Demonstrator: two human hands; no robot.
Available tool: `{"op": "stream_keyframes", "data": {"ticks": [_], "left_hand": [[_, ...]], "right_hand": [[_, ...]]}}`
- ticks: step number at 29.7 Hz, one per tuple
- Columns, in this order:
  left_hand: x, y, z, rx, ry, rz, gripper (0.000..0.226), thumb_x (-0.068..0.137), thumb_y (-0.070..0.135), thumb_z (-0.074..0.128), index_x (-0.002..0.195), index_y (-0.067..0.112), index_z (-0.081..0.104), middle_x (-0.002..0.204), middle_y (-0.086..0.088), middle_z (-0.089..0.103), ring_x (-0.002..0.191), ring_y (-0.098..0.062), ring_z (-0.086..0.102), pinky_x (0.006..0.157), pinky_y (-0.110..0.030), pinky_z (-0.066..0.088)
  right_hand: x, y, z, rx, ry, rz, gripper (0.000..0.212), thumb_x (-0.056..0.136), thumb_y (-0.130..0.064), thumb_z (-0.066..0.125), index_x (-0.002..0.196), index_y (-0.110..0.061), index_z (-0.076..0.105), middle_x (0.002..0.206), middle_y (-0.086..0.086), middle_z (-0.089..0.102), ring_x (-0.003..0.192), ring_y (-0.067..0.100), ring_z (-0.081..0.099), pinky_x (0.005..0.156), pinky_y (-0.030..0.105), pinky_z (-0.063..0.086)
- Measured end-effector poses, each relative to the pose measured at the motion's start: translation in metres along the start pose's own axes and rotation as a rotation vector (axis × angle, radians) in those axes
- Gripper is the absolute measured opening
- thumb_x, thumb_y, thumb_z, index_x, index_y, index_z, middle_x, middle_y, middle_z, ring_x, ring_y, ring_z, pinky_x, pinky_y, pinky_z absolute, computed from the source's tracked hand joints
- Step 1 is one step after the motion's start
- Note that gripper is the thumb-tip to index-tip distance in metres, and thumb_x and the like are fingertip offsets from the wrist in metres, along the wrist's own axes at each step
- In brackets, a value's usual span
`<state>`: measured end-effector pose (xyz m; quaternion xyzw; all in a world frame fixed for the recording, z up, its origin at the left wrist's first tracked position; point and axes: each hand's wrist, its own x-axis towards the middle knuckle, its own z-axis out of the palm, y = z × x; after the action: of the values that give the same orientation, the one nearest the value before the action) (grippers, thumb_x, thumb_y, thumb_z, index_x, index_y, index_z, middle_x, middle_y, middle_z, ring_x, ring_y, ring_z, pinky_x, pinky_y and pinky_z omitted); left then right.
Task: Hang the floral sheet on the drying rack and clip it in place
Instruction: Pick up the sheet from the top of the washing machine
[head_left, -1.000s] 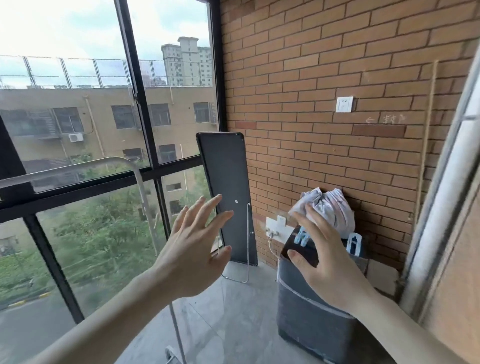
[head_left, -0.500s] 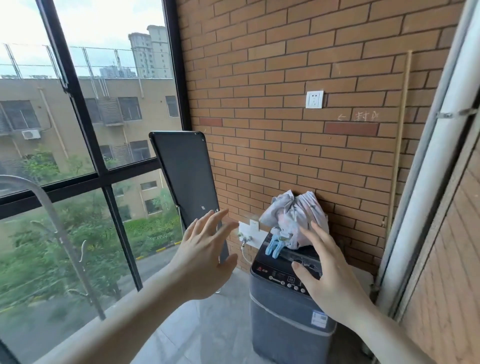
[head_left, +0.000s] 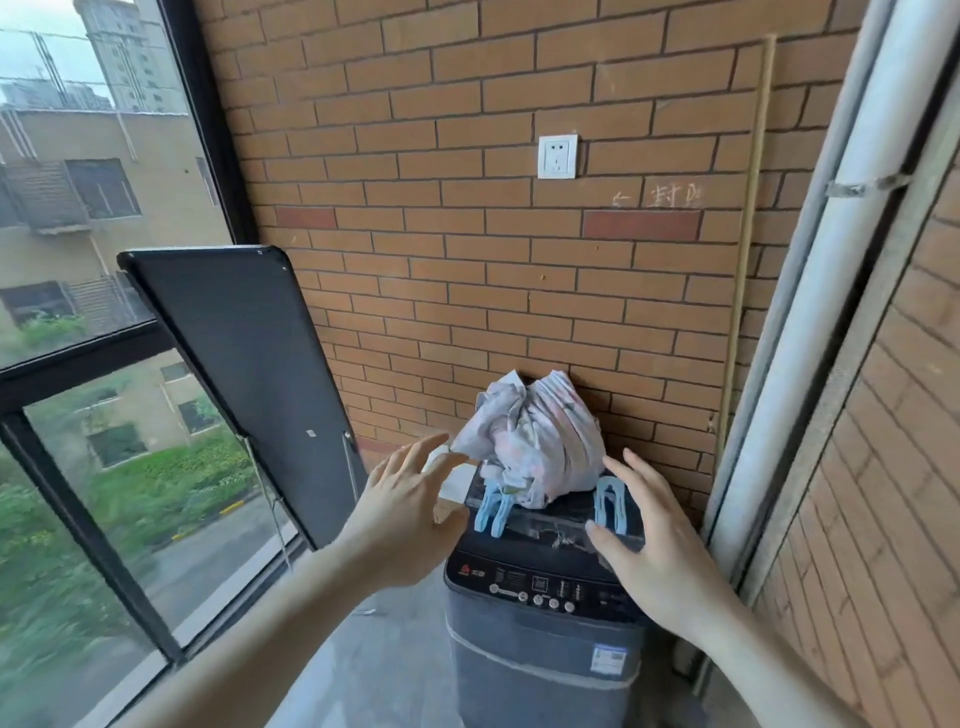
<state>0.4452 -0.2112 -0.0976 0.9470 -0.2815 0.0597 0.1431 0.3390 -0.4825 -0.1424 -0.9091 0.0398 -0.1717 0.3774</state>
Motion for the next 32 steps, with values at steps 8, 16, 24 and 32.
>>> {"op": "stream_keyframes", "data": {"ticks": [8, 16, 24, 32], "left_hand": [[0.098, -0.067, 0.044, -0.132, -0.137, 0.006, 0.060, 0.097, 0.049, 0.052, 0.153, 0.037, 0.036, 0.165, 0.011, 0.024, 0.150, -0.020, 0.029, 0.123, -0.045, 0.028], [0.167, -0.083, 0.101, -0.348, -0.219, -0.055, 0.061, 0.098, 0.046, 0.057, 0.153, 0.025, 0.039, 0.160, 0.005, 0.031, 0.139, -0.017, 0.041, 0.113, -0.034, 0.036], [0.247, -0.094, 0.142, -0.375, -0.298, -0.132, 0.069, 0.094, 0.053, 0.061, 0.153, 0.026, 0.037, 0.158, 0.006, 0.029, 0.126, -0.017, 0.051, 0.105, -0.033, 0.042], [0.368, -0.103, 0.183, -0.434, -0.345, -0.328, 0.099, 0.084, 0.061, 0.074, 0.160, 0.020, 0.026, 0.164, 0.000, 0.020, 0.137, -0.023, 0.045, 0.109, -0.036, 0.041]], "right_hand": [[0.070, 0.021, 0.039, -0.004, 0.039, 0.165, 0.067, 0.097, -0.043, 0.063, 0.153, -0.049, 0.028, 0.161, -0.032, 0.014, 0.143, -0.012, 0.017, 0.121, 0.025, 0.021], [0.130, 0.056, 0.062, -0.019, 0.027, 0.258, 0.068, 0.097, -0.040, 0.065, 0.156, -0.038, 0.031, 0.166, -0.018, 0.019, 0.151, 0.000, 0.020, 0.119, 0.023, 0.019], [0.218, 0.117, 0.082, -0.002, -0.066, 0.308, 0.070, 0.098, -0.041, 0.064, 0.158, -0.033, 0.028, 0.166, -0.018, 0.018, 0.153, 0.007, 0.022, 0.117, 0.027, 0.022], [0.329, 0.205, 0.084, 0.041, -0.160, 0.439, 0.085, 0.094, -0.047, 0.069, 0.162, -0.028, 0.023, 0.170, -0.007, 0.014, 0.156, 0.015, 0.019, 0.123, 0.035, 0.021]]}}
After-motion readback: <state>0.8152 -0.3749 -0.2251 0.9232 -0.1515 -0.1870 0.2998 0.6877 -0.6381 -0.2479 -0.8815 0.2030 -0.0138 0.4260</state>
